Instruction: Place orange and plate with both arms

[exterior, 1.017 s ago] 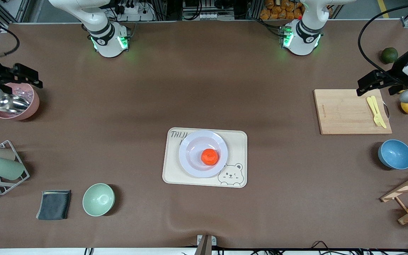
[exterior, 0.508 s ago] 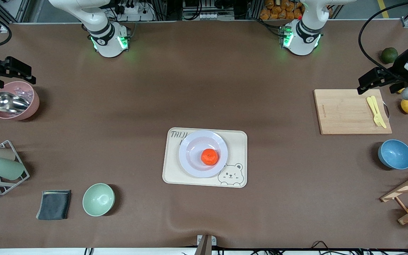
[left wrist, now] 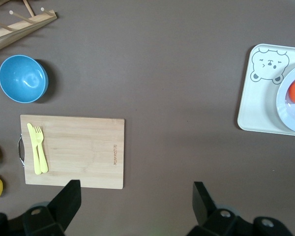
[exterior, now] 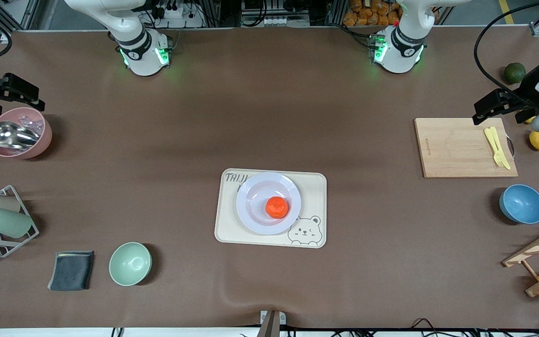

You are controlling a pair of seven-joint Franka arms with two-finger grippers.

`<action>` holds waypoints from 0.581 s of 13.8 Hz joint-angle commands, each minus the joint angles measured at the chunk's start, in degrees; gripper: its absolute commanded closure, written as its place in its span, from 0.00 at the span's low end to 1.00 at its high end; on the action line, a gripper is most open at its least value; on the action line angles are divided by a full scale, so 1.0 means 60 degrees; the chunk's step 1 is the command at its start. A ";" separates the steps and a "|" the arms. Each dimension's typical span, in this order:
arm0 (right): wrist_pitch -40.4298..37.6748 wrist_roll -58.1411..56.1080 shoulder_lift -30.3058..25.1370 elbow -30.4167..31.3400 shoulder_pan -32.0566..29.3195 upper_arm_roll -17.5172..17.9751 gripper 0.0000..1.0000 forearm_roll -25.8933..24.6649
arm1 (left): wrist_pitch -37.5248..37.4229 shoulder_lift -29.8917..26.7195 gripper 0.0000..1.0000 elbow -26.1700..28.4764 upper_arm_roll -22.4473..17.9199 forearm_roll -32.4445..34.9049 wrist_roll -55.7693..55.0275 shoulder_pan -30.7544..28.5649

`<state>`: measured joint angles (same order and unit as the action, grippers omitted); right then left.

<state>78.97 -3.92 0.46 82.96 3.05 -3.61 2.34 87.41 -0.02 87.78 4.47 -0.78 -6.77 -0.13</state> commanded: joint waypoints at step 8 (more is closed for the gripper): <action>-0.0212 0.0375 0.0099 -0.0219 -0.0464 0.0661 0.00 -0.0127 | -0.0197 -0.0027 0.00 -0.0216 -0.0100 0.0555 0.0059 0.0095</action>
<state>78.70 -2.60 0.49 82.96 1.33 -0.83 2.34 87.39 -0.01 87.31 4.14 1.51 -6.73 -0.11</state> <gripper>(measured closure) 0.000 0.000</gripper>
